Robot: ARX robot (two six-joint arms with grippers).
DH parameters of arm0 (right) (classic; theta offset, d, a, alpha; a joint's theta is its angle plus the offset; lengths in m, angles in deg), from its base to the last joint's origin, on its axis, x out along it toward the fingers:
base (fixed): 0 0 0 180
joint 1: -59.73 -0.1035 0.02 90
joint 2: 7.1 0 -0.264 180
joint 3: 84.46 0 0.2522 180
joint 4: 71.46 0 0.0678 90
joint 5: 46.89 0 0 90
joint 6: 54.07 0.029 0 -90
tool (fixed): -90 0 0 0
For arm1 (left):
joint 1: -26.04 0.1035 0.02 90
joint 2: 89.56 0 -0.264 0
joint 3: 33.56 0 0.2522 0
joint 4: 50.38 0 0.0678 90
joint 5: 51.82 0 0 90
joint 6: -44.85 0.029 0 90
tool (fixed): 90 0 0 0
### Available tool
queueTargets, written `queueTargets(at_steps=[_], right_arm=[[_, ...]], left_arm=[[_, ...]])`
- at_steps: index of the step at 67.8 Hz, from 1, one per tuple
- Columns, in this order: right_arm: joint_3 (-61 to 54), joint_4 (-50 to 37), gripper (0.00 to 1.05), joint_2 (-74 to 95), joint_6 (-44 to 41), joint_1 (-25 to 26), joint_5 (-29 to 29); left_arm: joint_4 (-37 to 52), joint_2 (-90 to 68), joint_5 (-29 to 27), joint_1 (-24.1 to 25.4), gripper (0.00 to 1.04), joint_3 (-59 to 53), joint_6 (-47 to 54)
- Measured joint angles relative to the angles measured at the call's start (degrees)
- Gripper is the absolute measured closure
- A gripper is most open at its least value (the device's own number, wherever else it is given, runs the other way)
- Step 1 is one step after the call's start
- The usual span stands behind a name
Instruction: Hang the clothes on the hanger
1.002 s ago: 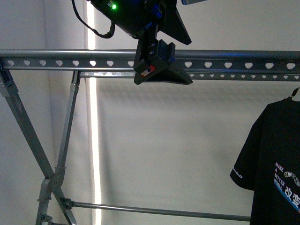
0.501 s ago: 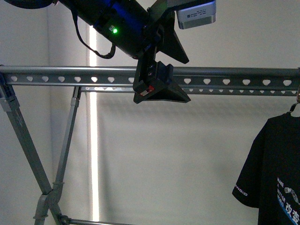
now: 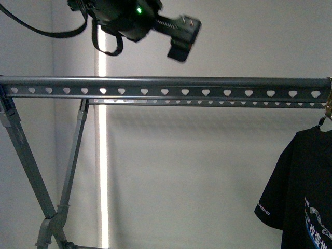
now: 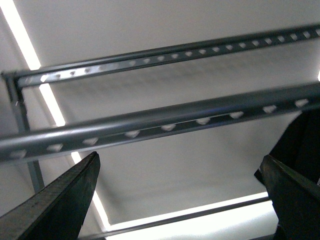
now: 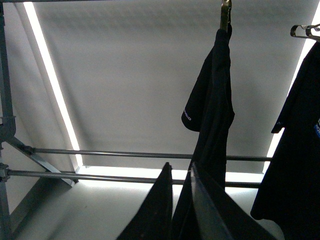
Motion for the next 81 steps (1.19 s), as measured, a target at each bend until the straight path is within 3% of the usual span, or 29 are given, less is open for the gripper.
queueTargets(at_steps=[2, 6, 14, 23, 42, 58, 78, 81], right_arm=[[-0.9, 0.0, 1.03, -0.7, 0.0, -0.8, -1.1], [-2.6, 0.0, 1.02, -2.3, -0.1, -3.5, -4.6], [-5.9, 0.0, 1.02, -6.0, -0.2, -5.4, -5.0], [-8.5, 1.0, 1.02, -9.5, -0.2, -5.4, -5.2], [-11.1, 3.9, 1.02, -15.2, -0.2, -5.4, -5.2], [-12.6, 6.9, 1.02, -19.6, -0.2, -5.4, -5.2], [-14.5, 9.2, 1.02, -24.4, -0.2, -5.4, -5.2], [-14.5, 9.9, 1.02, -25.2, -0.2, -5.4, -5.2]], left_arm=[[0.0, 1.1, -1.0, 0.4, 0.06, -1.2, -2.4], [0.0, 3.7, -3.1, 1.4, 0.06, -4.1, -6.0], [0.9, 12.3, -5.9, 4.9, 0.06, -16.6, -13.9], [2.8, 19.4, -4.1, 5.5, 0.07, -28.8, -16.9], [19.7, 36.8, -0.9, 8.5, 0.58, -61.5, -8.0], [25.0, 44.4, 2.7, 12.3, 1.0, -76.1, -7.3], [26.7, 52.9, 5.7, 15.5, 1.01, -86.8, -7.2], [26.7, 54.3, 8.8, 17.3, 1.01, -88.0, -7.2]])
